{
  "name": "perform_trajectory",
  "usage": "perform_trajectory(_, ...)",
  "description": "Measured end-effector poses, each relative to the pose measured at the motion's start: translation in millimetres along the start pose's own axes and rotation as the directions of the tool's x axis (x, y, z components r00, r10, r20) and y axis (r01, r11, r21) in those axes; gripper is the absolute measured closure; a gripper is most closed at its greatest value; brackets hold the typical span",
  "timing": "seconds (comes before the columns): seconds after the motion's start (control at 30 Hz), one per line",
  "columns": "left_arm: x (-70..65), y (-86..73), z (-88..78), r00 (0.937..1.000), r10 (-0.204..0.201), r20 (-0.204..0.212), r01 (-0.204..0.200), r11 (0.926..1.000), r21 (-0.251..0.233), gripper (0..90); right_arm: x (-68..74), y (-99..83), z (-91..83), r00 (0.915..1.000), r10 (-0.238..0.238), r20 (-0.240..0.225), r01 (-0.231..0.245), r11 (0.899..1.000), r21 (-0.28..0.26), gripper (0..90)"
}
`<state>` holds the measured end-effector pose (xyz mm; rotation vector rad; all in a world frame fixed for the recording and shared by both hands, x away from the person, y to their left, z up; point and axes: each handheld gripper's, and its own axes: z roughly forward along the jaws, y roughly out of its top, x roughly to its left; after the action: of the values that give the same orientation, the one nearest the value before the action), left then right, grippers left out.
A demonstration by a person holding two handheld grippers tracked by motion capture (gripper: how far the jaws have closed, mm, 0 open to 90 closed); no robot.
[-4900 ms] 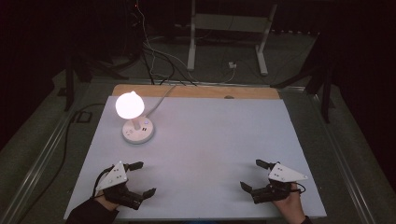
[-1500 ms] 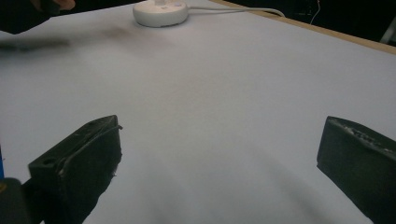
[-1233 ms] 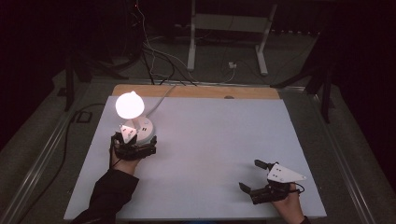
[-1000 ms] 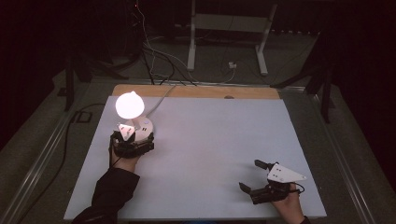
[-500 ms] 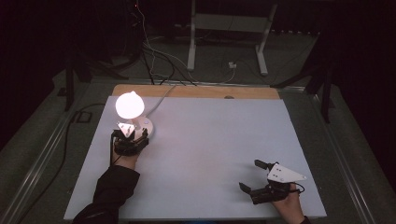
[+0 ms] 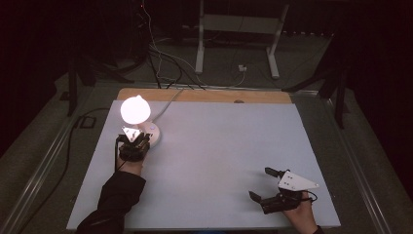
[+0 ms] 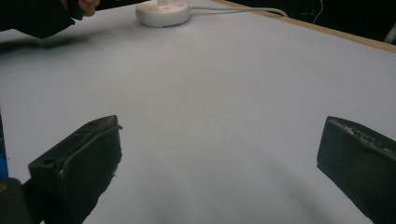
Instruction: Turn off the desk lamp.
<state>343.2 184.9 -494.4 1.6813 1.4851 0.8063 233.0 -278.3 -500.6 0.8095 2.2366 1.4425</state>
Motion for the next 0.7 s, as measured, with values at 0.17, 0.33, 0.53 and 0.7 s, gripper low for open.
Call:
perform_trajectory(0.17, 1.8, -1.1, 3.9, 1.0, 0.005, 0.008, -0.005, 0.9999, 0.014, 86.4, 0.1, 0.5, -0.9, 1.0, 0.0, 0.004, 0.0, 1.0, -0.008, 0.0)
perform_trajectory(0.33, 5.1, -2.5, 7.6, 0.9998, 0.019, 0.011, -0.02, 0.9994, 0.027, 90.0, 0.0, 0.5, -1.0, 1.0, 0.002, 0.005, -0.002, 1.0, -0.009, 0.0)
perform_trajectory(0.53, 7.0, -3.5, 9.4, 0.9995, 0.024, 0.022, -0.025, 0.9994, 0.025, 90.0, 0.0, 0.3, -0.8, 1.0, 0.003, 0.003, -0.003, 1.0, -0.006, 0.0)
perform_trajectory(0.7, 7.6, -4.8, 11.2, 0.9987, 0.05, 0.015, -0.05, 0.9982, 0.032, 90.0, 0.1, 0.3, -0.8, 1.0, 0.001, 0.001, -0.001, 1.0, -0.005, 0.0)
